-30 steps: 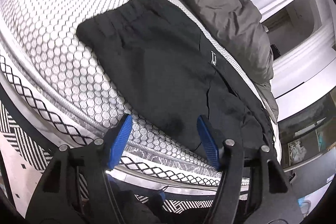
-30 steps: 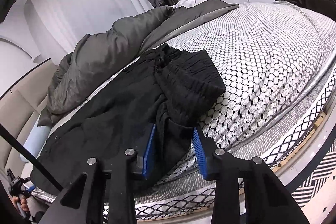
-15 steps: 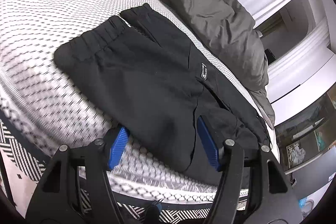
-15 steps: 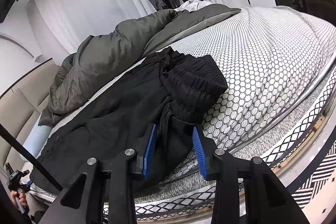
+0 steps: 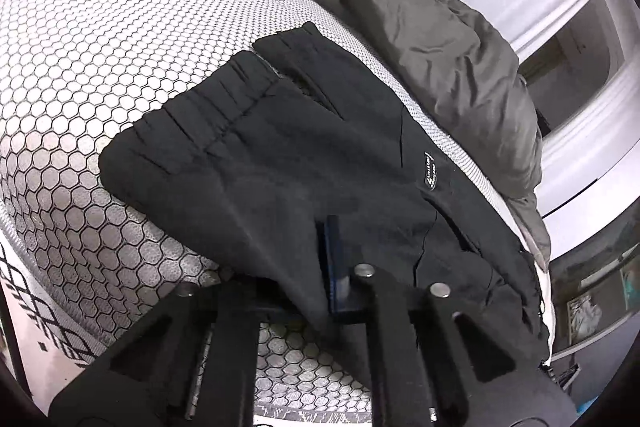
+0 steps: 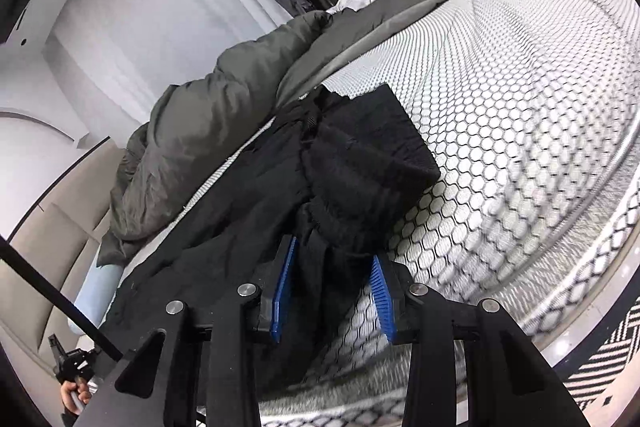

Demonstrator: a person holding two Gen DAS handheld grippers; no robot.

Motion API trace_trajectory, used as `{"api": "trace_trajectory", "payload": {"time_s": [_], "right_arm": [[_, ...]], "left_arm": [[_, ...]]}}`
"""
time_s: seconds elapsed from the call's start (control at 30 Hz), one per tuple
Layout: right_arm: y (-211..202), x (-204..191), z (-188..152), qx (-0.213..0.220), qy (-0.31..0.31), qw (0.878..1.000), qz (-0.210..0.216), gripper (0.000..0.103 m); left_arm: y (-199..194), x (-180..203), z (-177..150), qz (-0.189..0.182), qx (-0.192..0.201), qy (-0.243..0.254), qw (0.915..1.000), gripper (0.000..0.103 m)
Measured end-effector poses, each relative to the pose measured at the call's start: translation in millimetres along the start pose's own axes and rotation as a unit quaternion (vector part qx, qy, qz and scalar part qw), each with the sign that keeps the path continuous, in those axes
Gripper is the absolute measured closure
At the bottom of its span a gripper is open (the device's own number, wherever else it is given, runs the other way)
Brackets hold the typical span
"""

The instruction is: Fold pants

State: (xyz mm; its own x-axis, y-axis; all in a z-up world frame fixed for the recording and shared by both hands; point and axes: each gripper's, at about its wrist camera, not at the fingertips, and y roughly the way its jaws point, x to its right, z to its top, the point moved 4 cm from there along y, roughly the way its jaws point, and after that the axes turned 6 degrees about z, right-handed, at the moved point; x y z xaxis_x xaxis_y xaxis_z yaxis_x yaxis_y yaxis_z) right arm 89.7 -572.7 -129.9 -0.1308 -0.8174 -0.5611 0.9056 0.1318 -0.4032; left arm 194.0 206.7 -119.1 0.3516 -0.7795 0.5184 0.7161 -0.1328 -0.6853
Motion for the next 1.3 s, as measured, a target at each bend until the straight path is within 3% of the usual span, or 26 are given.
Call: {"api": "trace_trajectory", "payload": {"time_s": [0.1, 0.13, 0.17, 0.23, 0.4, 0.6, 0.83, 1.07, 1.17, 1.3], "right_arm": [[6.0, 1.6, 0.0, 0.004, 0.014, 1.000, 0.008, 0.069], [3.7, 0.6, 0.0, 0.011, 0.015, 1.000, 0.010, 0.085], [-0.8, -2.5, -0.2, 0.018, 0.010, 1.000, 0.018, 0.093], [-10.3, -5.1, -1.6, 0.028, 0.007, 0.999, 0.021, 0.098], [-51.2, -12.1, -8.9, 0.048, 0.025, 0.997, 0.051, 0.099], [-64.0, -11.5, -12.5, 0.030, 0.027, 0.998, 0.037, 0.099], [-69.3, -56.9, 24.5, 0.060, 0.001, 0.997, 0.052, 0.099], [-20.3, -111.1, 97.3, 0.085, -0.016, 0.996, 0.033, 0.099], [24.0, -126.6, 132.0, 0.074, -0.019, 0.997, 0.008, 0.099], [90.0, -140.2, 165.2, 0.058, -0.035, 0.997, -0.048, 0.099]], "left_arm": [[-3.1, -3.4, 0.6, -0.005, 0.008, -0.002, 1.0000, 0.099], [-5.2, -3.8, 1.2, -0.007, 0.012, -0.001, 0.9999, 0.100], [-8.0, -5.0, 1.1, -0.008, 0.015, -0.001, 0.9999, 0.100], [-14.6, -7.6, 0.5, -0.007, 0.021, 0.003, 0.9998, 0.101], [-40.4, -7.1, 0.6, -0.007, 0.048, 0.025, 0.9985, 0.101], [-47.5, 1.6, 14.2, -0.018, 0.053, 0.029, 0.9980, 0.101], [-55.4, 29.0, 52.5, -0.036, 0.068, 0.031, 0.9965, 0.101], [-22.1, 74.2, 131.7, -0.031, 0.059, 0.019, 0.9976, 0.101], [12.1, 94.5, 167.5, 0.011, 0.059, 0.024, 0.9979, 0.101], [76.9, 116.6, 203.7, 0.072, 0.026, 0.035, 0.9964, 0.101]]}}
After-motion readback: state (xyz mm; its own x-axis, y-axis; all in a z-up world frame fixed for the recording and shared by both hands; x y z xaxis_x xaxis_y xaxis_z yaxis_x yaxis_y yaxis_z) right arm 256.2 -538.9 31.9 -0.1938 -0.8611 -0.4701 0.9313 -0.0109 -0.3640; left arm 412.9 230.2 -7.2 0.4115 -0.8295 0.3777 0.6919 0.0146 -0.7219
